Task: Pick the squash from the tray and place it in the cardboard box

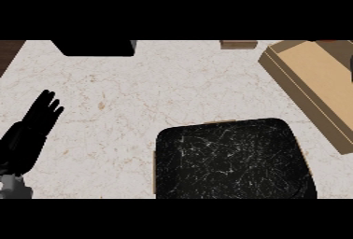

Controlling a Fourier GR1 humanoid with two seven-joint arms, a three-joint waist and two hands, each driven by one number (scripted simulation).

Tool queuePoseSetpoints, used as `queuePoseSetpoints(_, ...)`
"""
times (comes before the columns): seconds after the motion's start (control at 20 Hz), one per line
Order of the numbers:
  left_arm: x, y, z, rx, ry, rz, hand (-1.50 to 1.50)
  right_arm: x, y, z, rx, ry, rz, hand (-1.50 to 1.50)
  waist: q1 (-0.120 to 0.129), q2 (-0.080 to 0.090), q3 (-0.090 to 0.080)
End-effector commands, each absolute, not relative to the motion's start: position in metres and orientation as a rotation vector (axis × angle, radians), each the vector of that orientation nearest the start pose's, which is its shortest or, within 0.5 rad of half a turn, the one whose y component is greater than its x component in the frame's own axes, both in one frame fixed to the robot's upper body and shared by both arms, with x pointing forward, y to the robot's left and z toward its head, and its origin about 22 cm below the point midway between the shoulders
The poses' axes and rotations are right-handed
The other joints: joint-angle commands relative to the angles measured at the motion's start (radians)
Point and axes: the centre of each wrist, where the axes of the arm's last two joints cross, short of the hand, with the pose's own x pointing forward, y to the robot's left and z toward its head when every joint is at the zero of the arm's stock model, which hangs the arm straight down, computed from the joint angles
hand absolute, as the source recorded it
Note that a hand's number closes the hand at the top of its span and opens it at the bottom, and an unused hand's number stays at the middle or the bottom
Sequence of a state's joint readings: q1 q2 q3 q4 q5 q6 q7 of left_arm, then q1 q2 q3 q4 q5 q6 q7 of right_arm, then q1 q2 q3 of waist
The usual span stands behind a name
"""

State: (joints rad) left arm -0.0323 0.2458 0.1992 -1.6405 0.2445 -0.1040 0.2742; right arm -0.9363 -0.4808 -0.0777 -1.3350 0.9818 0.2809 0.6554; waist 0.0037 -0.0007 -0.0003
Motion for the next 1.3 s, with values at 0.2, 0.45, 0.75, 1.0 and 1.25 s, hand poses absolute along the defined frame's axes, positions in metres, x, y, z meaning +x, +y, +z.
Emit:
queuePoseSetpoints(0.2, 0.244, 0.329, 0.053, 0.049, -1.461, 0.035, 0.00, 0.403, -0.313, 0.261, -1.439, -1.179, 0.614, 1.50, 0.010, 0.004, 0.000)
queuePoseSetpoints(0.45, 0.250, 0.336, 0.066, 0.051, -1.456, 0.038, 0.00, 0.408, -0.341, 0.263, -1.435, -1.252, 0.631, 1.50, 0.010, 0.004, 0.000)
queuePoseSetpoints(0.75, 0.255, 0.325, 0.047, 0.026, -1.449, 0.038, 0.00, 0.423, -0.354, 0.214, -1.393, -1.228, 0.649, 1.50, 0.012, 0.006, 0.000)
queuePoseSetpoints(1.0, 0.261, 0.320, 0.069, 0.041, -1.450, 0.034, 0.00, 0.423, -0.376, 0.176, -1.235, -1.116, 0.657, 1.50, 0.013, 0.008, 0.001)
queuePoseSetpoints(1.25, 0.247, 0.308, 0.061, 0.055, -1.467, 0.031, 0.00, 0.424, -0.388, 0.148, -1.158, -0.966, 0.557, -1.50, 0.028, 0.010, 0.001)
